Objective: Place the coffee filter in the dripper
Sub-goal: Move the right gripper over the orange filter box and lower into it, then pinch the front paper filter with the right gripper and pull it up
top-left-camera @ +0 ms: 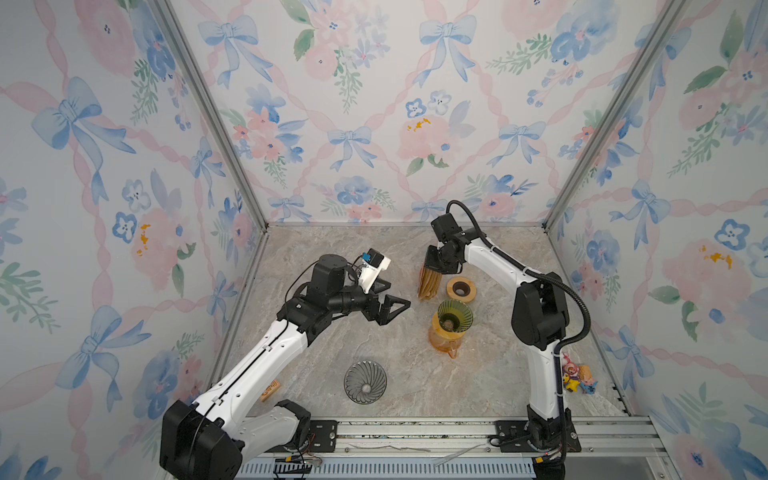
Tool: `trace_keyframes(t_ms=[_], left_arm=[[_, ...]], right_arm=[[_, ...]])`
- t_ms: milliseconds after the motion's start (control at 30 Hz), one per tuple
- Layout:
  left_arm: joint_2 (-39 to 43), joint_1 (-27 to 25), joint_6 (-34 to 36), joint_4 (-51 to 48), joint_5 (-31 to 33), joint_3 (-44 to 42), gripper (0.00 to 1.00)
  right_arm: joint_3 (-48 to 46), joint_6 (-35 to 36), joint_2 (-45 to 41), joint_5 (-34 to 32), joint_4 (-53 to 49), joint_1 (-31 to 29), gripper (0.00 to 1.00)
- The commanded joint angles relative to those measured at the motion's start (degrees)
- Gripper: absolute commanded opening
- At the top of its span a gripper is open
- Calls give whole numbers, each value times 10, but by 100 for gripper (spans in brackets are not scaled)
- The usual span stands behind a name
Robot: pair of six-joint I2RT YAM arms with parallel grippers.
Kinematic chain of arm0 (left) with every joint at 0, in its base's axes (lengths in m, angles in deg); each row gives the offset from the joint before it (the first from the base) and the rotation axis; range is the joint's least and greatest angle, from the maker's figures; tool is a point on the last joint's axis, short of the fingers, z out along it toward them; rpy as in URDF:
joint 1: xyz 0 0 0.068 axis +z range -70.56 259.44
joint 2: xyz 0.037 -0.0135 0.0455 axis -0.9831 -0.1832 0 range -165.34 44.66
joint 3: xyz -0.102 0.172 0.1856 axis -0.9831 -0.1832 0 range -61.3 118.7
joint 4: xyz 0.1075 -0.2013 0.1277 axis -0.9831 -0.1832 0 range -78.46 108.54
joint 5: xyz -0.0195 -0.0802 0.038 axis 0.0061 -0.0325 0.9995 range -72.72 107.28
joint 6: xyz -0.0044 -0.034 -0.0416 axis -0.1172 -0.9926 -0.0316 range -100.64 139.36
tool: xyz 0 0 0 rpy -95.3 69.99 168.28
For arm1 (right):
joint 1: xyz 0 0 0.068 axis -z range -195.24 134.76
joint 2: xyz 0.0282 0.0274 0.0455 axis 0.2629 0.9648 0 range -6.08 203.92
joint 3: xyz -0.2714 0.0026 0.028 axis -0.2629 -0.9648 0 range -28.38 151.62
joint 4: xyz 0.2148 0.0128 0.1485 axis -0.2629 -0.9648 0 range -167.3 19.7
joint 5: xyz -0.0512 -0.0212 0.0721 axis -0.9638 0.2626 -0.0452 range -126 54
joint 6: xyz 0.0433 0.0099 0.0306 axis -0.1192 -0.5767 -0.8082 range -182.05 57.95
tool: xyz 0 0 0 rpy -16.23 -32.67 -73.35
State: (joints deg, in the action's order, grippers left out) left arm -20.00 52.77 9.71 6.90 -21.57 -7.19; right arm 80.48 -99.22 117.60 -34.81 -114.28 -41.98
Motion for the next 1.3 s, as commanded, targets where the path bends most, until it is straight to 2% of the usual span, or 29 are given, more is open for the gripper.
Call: trace_keyframes(t_ms=[0,367,567,1267], left_arm=[[2,4,-7,12,-13,-6,98],[0,7,-9,12,-18,-6,98],[-2,6,-10,14,-24,-6,98],[-5,6,-12,15,-22,-7,98]], right_arm=[[8,4,-6,-8,-5,-7,7],[-79,10,-79,-21,44,-21,5],[-115,43,-118,-43,67,-30,5],[-98,104,-187,-97,39,-38,4]])
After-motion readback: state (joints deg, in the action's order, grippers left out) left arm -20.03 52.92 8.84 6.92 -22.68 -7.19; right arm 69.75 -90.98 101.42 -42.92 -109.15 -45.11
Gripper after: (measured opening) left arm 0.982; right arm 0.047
